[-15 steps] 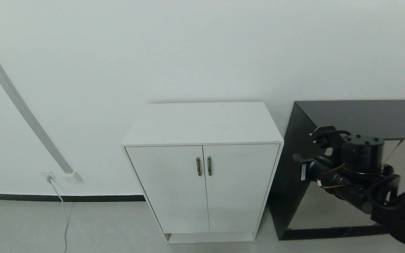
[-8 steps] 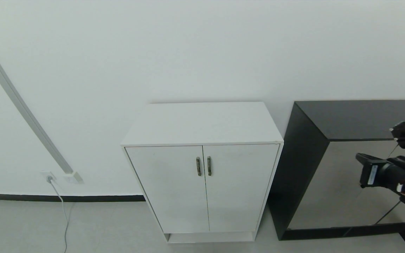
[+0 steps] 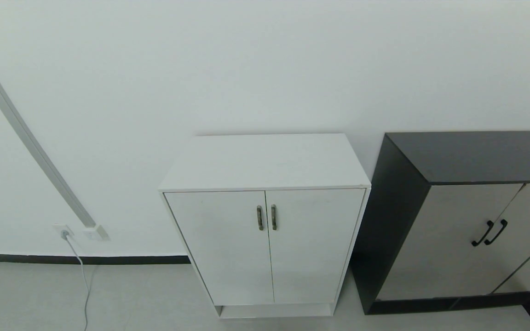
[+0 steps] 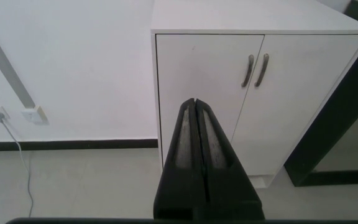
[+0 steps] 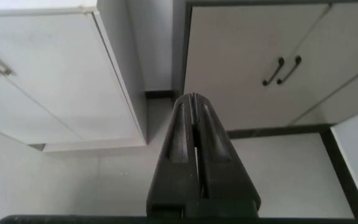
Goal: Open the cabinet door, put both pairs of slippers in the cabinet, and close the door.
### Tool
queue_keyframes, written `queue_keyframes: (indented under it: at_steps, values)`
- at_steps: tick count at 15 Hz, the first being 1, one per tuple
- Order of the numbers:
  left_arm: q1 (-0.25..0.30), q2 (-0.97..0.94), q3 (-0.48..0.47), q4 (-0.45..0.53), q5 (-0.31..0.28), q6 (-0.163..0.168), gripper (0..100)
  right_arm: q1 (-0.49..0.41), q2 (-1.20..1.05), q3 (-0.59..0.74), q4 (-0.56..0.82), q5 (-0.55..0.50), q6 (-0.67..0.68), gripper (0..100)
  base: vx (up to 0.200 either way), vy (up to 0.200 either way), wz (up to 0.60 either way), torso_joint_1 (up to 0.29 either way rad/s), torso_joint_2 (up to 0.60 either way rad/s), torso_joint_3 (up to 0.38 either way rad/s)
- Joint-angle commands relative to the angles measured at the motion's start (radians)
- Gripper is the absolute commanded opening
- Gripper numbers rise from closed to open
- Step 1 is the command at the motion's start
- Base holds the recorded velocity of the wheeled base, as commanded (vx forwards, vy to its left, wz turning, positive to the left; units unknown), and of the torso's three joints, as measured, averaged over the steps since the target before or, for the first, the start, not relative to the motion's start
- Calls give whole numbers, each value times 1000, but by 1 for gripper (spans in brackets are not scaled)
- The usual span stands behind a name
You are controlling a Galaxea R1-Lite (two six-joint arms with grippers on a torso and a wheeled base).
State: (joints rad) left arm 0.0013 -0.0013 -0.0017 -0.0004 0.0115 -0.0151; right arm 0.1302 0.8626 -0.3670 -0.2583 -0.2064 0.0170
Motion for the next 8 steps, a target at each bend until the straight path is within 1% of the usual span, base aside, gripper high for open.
queue_keyframes:
  at_steps: [1, 3, 5, 8]
  values:
    - [0, 1, 0, -1, 1, 0, 0, -4, -238, 7, 152, 8, 0, 0, 0, 0, 0, 0, 0, 0]
    - [0, 1, 0, -1, 1, 0, 0, -3, -353, 22, 266, 48, 0, 0, 0, 0, 0, 0, 0, 0]
    - [0, 1, 0, -1, -1, 0, 0, -1, -448, 51, 343, 62, 1, 0, 0, 0, 0, 0, 0, 0]
    - [0, 1, 0, -1, -1, 0, 0, 2, -537, 117, 350, 62, 3, 0, 0, 0, 0, 0, 0, 0]
